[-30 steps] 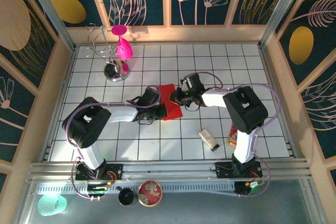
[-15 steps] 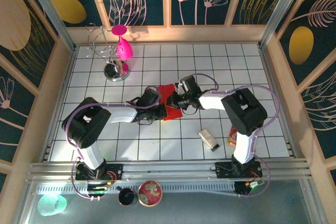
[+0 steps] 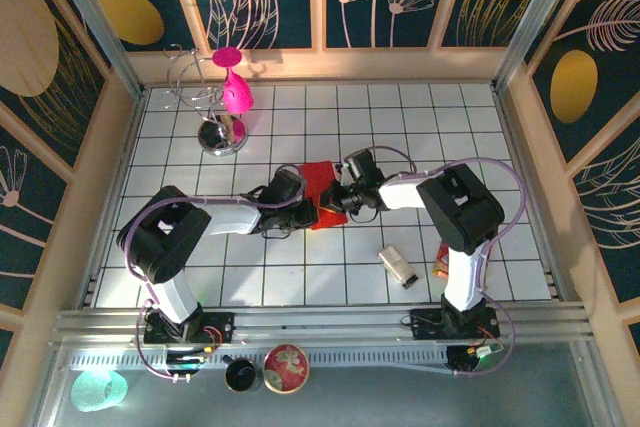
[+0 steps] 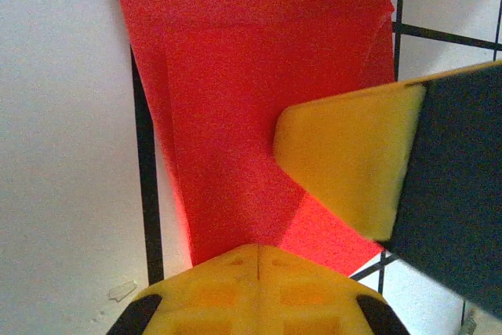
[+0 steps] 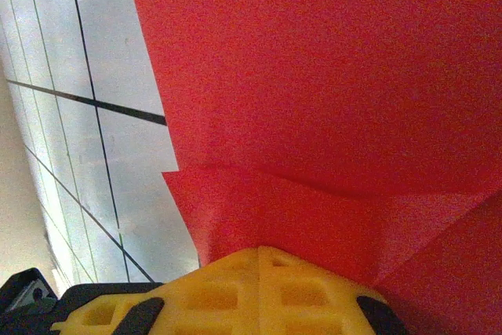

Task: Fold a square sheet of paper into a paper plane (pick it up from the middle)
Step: Fold the triangle a second time at the center of the table.

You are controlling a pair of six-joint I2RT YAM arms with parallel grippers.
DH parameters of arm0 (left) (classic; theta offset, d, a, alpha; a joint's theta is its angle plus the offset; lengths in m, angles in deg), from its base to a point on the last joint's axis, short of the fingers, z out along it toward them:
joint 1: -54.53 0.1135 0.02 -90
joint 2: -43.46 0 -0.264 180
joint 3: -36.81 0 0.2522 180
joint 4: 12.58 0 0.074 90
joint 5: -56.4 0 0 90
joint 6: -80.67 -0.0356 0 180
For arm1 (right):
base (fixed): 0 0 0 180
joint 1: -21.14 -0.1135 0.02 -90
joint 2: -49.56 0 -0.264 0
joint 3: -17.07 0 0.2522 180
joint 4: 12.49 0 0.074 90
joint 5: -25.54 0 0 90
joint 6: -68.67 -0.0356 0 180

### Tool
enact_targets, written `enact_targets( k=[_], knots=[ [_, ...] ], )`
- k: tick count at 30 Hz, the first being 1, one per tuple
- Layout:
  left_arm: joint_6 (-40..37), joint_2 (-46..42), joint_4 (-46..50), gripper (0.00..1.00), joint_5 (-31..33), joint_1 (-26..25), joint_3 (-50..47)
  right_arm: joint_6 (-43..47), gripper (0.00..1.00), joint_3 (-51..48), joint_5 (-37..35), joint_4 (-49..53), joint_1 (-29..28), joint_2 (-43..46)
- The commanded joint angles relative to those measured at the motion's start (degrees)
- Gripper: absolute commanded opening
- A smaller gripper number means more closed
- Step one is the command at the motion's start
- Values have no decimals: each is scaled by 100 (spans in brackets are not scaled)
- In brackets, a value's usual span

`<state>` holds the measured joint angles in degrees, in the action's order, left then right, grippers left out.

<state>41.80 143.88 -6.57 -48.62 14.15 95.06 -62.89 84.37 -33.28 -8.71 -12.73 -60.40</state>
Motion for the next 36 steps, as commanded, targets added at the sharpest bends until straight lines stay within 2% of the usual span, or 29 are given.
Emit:
enact_targets(
  k=[1, 6, 11, 18, 23, 29, 36],
  knots=[
    [49, 2, 743, 0, -92, 39, -349, 225, 3, 132, -332, 138, 539, -243],
    [85, -39, 653, 0, -173, 37, -477, 302, 3, 244, -438, 167, 1052, -318],
    [-23, -75, 634, 0, -209, 30, -244, 512, 3, 299, -639, 309, 1163, 131],
    [-326, -360, 538, 0, -381, 34, 249, 571, 4, 104, -443, 218, 714, 774],
    [-293, -455, 435, 1, -313, 52, 388, 388, 3, 106, -241, 67, 299, 465],
    [-187, -321, 283, 2, -356, 78, 540, 93, 2, 200, 155, -180, 179, 45],
    [-235, 185, 403, 0, -447, 76, 836, 1, 2, 202, 153, -123, 179, -215]
  ],
)
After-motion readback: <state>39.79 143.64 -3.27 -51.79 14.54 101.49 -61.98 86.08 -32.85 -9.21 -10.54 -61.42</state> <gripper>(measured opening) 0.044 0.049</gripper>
